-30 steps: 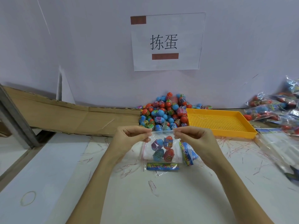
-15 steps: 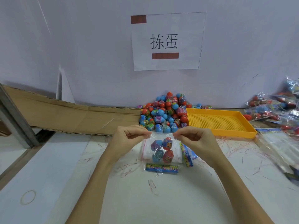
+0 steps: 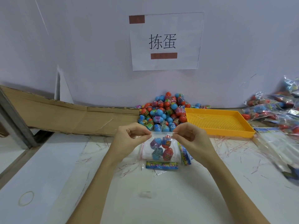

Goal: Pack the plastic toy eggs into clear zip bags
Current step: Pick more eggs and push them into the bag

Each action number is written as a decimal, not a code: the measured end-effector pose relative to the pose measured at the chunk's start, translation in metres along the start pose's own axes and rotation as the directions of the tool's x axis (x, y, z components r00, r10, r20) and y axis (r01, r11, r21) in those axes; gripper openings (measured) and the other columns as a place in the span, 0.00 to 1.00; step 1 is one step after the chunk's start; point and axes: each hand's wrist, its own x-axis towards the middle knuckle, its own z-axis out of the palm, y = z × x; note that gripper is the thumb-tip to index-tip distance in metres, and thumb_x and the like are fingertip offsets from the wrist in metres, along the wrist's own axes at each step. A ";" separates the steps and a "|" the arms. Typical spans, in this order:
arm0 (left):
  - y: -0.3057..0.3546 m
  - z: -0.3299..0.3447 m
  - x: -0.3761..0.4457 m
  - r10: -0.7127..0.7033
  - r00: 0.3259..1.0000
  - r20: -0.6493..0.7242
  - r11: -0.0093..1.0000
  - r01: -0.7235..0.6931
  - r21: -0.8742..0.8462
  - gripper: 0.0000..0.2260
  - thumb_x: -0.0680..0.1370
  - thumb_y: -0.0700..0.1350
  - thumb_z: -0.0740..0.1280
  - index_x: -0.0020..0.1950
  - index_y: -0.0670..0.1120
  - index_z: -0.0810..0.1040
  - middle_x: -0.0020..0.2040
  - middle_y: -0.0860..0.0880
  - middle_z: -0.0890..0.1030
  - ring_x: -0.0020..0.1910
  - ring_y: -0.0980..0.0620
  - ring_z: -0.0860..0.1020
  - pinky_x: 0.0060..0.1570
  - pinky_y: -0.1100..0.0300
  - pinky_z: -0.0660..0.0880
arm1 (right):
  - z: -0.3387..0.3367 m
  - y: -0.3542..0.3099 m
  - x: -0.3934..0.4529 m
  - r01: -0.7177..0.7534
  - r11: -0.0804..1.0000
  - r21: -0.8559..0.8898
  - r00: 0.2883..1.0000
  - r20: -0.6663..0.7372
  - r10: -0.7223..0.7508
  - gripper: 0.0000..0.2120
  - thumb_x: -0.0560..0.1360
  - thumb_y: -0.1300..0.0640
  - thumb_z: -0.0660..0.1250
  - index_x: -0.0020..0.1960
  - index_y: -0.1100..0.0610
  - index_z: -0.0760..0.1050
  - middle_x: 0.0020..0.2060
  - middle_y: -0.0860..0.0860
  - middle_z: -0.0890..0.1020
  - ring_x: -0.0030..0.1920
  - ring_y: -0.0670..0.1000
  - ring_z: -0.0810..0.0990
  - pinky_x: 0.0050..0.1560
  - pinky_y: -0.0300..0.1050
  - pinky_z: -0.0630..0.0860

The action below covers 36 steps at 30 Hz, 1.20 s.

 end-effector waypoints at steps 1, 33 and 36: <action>0.000 0.000 0.000 -0.010 1.000 0.004 1.000 0.010 0.009 0.06 0.74 0.38 0.78 0.48 0.47 0.87 0.46 0.51 0.87 0.49 0.52 0.86 0.55 0.57 0.83 | 0.001 0.000 0.000 0.015 1.000 0.005 1.000 -0.004 -0.015 0.08 0.75 0.64 0.75 0.50 0.54 0.81 0.43 0.44 0.85 0.46 0.47 0.85 0.52 0.40 0.82; 0.007 0.028 0.005 -0.389 0.913 -0.120 0.838 0.297 -0.457 0.03 0.78 0.39 0.74 0.47 0.40 0.83 0.46 0.45 0.87 0.44 0.52 0.85 0.44 0.62 0.81 | 0.014 -0.008 -0.002 -0.248 0.899 0.360 0.956 -0.062 0.288 0.11 0.79 0.56 0.72 0.39 0.58 0.82 0.42 0.58 0.85 0.42 0.49 0.84 0.41 0.37 0.79; 0.006 0.028 0.006 -0.406 0.909 -0.099 0.816 0.311 -0.487 0.03 0.79 0.40 0.73 0.47 0.41 0.83 0.45 0.45 0.86 0.45 0.50 0.84 0.45 0.60 0.81 | 0.020 -0.008 -0.002 -0.263 0.890 0.374 0.948 -0.069 0.309 0.10 0.79 0.56 0.71 0.41 0.59 0.82 0.43 0.60 0.85 0.44 0.54 0.84 0.46 0.42 0.79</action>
